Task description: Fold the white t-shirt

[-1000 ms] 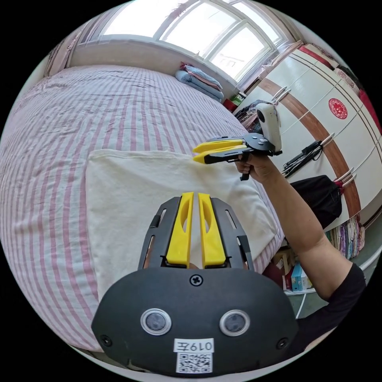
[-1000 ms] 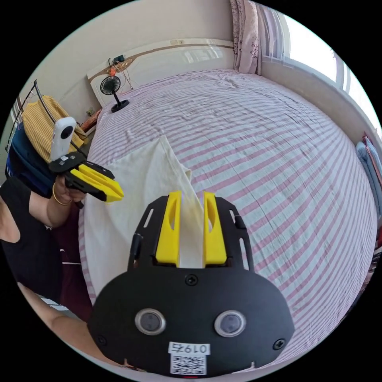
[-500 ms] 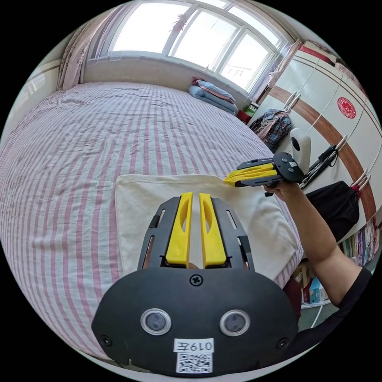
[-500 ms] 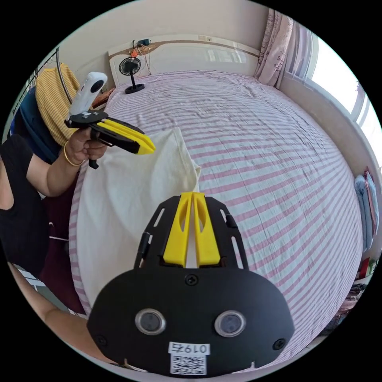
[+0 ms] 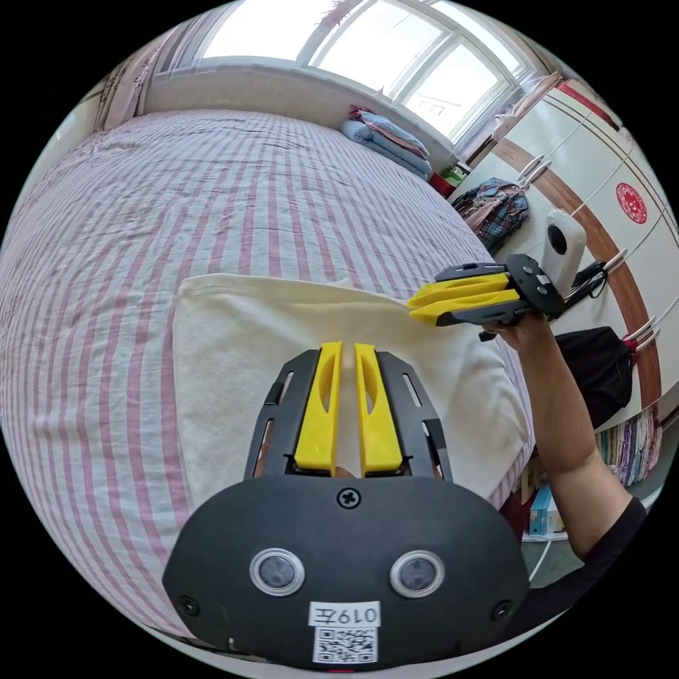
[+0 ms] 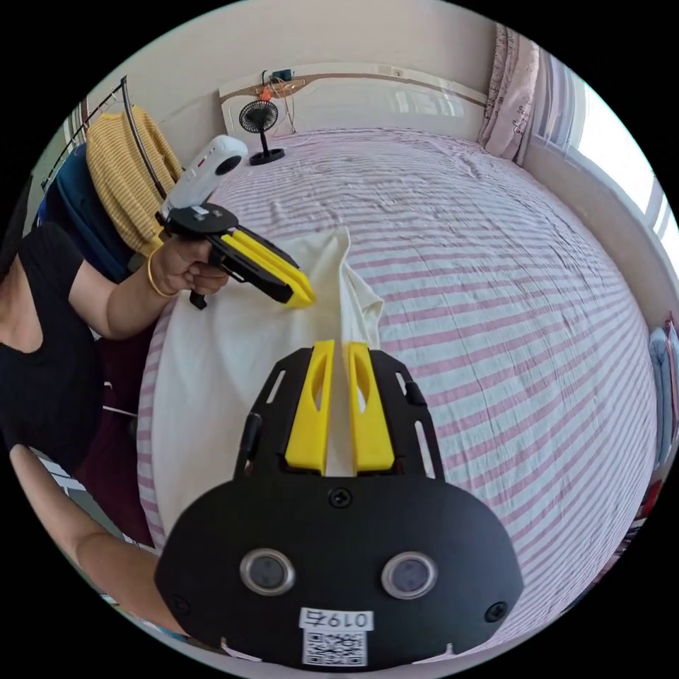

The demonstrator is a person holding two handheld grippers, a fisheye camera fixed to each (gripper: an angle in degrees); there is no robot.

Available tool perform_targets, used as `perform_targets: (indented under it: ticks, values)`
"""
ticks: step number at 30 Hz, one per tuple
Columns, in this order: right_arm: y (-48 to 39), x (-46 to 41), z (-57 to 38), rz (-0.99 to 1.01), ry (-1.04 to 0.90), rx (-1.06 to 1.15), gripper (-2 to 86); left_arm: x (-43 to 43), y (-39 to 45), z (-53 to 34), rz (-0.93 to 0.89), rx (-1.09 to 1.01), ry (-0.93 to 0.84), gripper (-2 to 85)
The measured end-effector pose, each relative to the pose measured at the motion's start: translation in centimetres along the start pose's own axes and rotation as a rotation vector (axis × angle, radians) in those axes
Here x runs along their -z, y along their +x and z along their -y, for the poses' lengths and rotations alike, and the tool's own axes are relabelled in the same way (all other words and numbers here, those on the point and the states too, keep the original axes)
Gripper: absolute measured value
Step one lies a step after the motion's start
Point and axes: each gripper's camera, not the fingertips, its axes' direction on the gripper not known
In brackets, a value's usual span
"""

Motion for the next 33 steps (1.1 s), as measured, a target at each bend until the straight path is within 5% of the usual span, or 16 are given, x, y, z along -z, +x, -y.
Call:
perform_targets:
  ticks: [7,17,21,28,33]
  values:
    - [4.1,-0.6,0.1,0.115,0.027,-0.148,0.3,-0.6,1.1,0.0,-0.002,0.004,0.007,1.1]
    - [3.9,-0.6,-0.9,-0.015,0.018,-0.138,7.4,-0.3,6.3,0.0,-0.058,-0.039,0.109,1.5]
    - [3.9,-1.0,-0.6,0.029,-0.030,-0.108,1.0,-0.1,9.2,0.0,-0.018,-0.089,0.131,2.0]
    - [1.3,-0.2,-0.7,-0.052,-0.029,0.001,-0.9,0.9,19.7,0.4,0.173,-0.656,0.172,6.7]
    - [0.5,-0.4,-0.5,-0.066,-0.034,0.034,-0.9,-4.1,24.9,0.8,0.411,-1.029,0.014,7.0]
